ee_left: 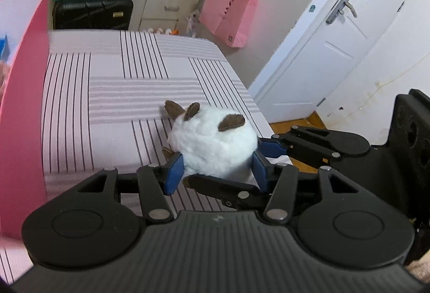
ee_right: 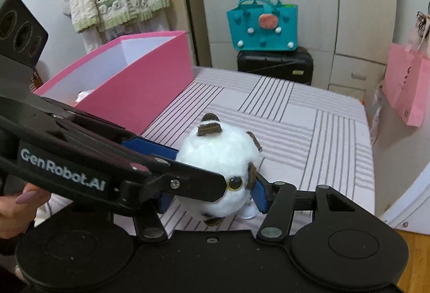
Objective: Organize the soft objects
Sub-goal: 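Lift the panda plush with both tools and carry it over the pink box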
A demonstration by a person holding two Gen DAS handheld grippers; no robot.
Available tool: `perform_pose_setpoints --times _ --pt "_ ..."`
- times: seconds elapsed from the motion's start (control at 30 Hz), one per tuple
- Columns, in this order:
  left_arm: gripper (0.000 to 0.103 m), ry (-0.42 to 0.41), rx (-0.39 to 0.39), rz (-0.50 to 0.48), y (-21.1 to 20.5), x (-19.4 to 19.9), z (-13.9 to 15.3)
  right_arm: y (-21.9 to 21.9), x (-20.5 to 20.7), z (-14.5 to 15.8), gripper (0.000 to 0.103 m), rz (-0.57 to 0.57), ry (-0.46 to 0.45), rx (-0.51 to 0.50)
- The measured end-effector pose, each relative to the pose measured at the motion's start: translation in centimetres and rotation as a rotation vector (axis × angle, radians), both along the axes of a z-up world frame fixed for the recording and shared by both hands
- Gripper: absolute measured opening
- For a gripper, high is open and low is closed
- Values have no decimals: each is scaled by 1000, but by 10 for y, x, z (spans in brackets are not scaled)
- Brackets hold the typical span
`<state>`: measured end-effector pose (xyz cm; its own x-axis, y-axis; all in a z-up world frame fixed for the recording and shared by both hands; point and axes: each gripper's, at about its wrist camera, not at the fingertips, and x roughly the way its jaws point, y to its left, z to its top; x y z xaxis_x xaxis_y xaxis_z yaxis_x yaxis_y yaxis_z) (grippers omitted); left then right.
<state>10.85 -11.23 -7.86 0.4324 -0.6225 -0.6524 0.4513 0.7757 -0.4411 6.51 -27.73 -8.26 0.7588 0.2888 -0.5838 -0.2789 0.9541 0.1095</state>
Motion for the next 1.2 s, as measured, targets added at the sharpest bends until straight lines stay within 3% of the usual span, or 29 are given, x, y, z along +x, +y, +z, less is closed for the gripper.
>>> perform_pose_setpoints --times 0.23,0.4,0.6,0.97,1.2 --pt "52 49 -14 -39 22 -27 6 16 -28 2 63 68 15 6" --pt "52 34 -12 -28 36 -47 13 35 -42 11 63 134 -14 -57" --pt "52 12 -27 -6 59 -66 28 53 -54 27 63 179 -42 -57" --pt "52 98 -12 11 99 -91 48 90 -65 50 63 304 42 -60" --pt "52 118 -16 65 130 -105 64 113 -68 65 63 388 42 -52"
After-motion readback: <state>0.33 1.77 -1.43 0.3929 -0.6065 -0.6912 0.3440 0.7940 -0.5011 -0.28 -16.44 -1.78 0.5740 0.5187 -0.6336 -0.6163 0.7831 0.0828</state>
